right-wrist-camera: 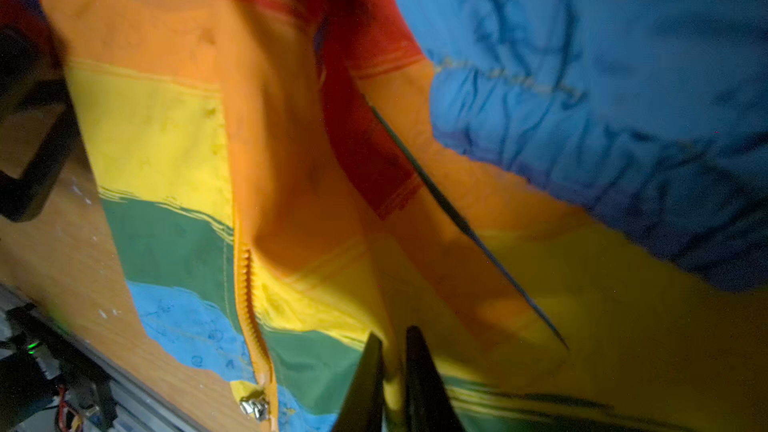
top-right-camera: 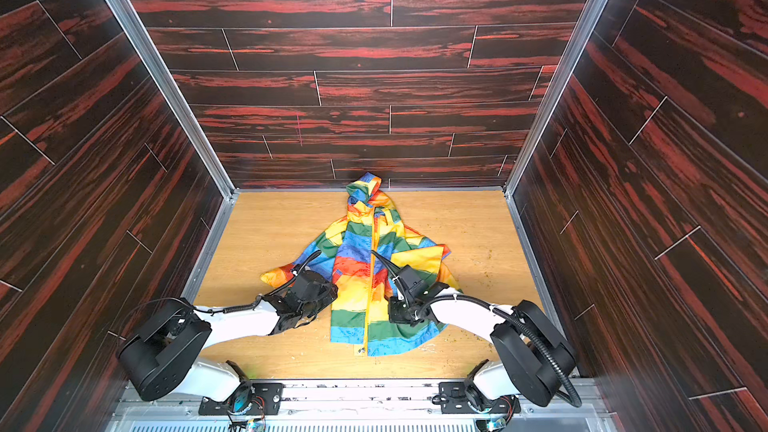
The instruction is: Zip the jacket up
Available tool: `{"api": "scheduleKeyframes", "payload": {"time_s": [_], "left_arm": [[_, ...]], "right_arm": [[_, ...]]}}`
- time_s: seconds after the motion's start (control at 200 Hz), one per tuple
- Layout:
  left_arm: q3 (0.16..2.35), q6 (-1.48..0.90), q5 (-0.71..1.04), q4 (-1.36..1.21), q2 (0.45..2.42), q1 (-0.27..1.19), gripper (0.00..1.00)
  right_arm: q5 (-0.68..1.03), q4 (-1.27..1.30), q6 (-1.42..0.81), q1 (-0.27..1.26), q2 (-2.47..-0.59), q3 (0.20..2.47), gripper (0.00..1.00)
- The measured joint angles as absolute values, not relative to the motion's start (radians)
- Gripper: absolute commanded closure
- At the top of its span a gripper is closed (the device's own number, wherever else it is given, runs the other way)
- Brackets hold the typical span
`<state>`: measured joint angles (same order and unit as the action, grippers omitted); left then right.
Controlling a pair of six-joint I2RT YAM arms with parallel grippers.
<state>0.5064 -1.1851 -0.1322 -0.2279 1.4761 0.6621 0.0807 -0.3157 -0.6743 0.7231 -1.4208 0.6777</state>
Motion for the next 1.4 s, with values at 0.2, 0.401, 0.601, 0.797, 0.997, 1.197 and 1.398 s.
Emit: {"api": "scheduleKeyframes", "payload": {"time_s": [0.2, 0.401, 0.601, 0.797, 0.997, 1.197, 1.398], "left_arm": [[0.505, -1.195, -0.134, -0.229, 1.477, 0.662, 0.46], [0.505, -1.198, -0.133, -0.234, 1.481, 0.658, 0.47], [0.505, -1.197, -0.131, -0.237, 1.480, 0.656, 0.47], [0.498, -1.184, -0.125, -0.237, 1.472, 0.655, 0.47], [0.500, -1.127, -0.120, -0.143, 1.423, 0.654, 0.44], [0.525, -1.057, -0.106, -0.049, 1.329, 0.654, 0.37], [0.578, -0.994, -0.086, -0.021, 1.280, 0.666, 0.27]], "right_arm": [[0.100, -0.340, -0.655, 0.672, -1.351, 0.678, 1.00], [0.106, -0.375, -0.646, 0.628, -1.299, 0.678, 1.00], [0.105, -0.406, -0.645, 0.599, -1.274, 0.678, 1.00], [0.114, -0.400, -0.651, 0.597, -1.279, 0.670, 1.00], [0.117, -0.393, -0.662, 0.597, -1.325, 0.665, 1.00], [0.113, -0.397, -0.676, 0.593, -1.333, 0.665, 0.90], [0.097, -0.414, -0.694, 0.588, -1.332, 0.666, 0.52]]}}
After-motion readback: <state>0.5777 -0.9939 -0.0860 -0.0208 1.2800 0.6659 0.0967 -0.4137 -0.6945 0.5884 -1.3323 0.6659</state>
